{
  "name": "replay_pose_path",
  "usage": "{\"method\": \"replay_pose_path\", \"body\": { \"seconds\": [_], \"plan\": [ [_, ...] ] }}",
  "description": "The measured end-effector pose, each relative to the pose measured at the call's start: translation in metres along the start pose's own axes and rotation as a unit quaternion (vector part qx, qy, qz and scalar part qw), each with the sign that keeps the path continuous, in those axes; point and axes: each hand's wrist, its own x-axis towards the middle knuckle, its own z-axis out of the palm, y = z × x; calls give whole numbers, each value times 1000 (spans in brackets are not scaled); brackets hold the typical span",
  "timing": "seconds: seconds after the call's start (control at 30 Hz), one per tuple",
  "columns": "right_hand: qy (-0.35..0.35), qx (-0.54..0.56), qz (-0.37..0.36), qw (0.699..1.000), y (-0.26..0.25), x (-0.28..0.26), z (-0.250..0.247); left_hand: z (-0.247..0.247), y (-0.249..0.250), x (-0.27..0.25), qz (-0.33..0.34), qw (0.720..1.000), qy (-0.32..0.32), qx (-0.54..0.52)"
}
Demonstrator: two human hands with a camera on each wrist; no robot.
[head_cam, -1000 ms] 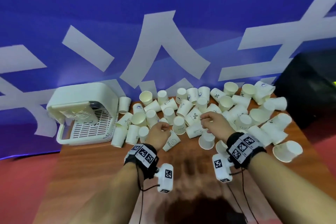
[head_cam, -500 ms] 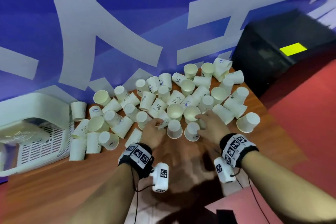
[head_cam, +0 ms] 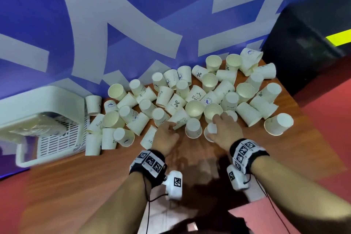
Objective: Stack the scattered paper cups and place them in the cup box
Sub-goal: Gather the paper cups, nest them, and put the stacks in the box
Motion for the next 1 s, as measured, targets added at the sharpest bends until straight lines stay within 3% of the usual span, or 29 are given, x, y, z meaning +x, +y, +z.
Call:
{"method": "replay_pose_path", "body": {
  "seconds": [0.3, 0.47, 0.57, 0.7, 0.93, 1.0],
  "plan": [
    [-5, 32, -2, 999, -2, 4, -7, -2, -3, 4, 16, 1000, 10, 16],
    [-27, 192, 43, 980, 16, -1, -33, 17, 9, 17, 32, 998, -14, 45],
    [12, 367, 102, 924, 33, -12, -44, 36, 11, 25, 74, 989, -4, 124],
    [61, 511, 138, 846, 55, -31, -51, 53, 16, 28, 134, 971, 4, 197],
    [63, 691, 180, 697, 77, -52, -52, 72, 18, 31, 132, 960, -5, 245],
    [67, 718, 186, 667, 81, -54, -50, 76, 17, 32, 138, 959, 1, 249]
  ]
}}
